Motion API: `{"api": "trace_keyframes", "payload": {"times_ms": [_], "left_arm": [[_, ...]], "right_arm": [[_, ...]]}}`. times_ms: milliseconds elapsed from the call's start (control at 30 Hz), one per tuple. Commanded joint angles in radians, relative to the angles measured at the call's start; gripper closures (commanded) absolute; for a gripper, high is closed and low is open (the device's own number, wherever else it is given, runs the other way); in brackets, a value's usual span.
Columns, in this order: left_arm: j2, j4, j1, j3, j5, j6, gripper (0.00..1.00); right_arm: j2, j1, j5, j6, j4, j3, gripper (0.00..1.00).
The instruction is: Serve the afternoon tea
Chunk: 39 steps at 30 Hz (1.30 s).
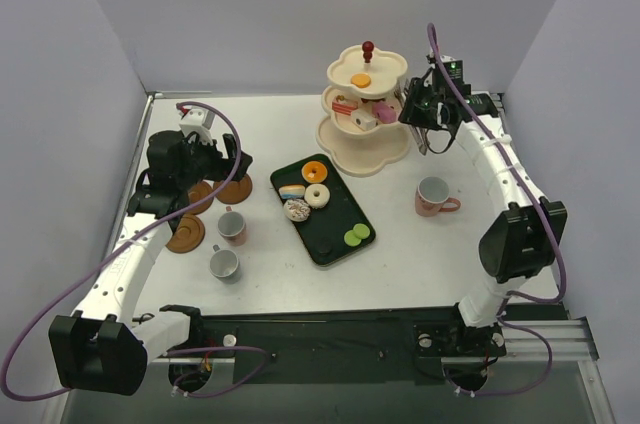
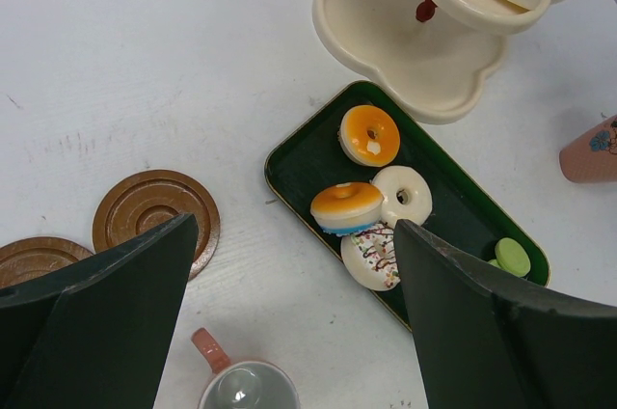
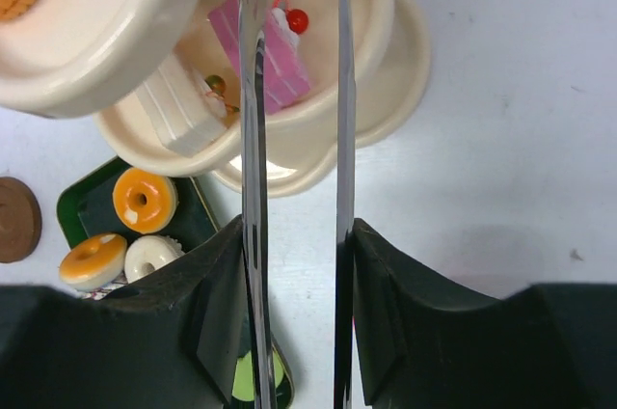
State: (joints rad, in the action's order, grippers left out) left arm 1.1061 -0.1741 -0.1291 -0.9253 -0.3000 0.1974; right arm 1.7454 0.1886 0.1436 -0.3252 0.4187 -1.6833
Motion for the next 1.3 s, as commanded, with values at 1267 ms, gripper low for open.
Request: {"api": "trace_keyframes", "payload": {"times_ms": [1267], "left_arm": [[0.009,-0.001,-0.055,-0.029,0.047,-0.035,0.06]], "right_arm": [[-0.361,0.608,-0.085,-0.097,-0.061,0.657,0.53]]}}
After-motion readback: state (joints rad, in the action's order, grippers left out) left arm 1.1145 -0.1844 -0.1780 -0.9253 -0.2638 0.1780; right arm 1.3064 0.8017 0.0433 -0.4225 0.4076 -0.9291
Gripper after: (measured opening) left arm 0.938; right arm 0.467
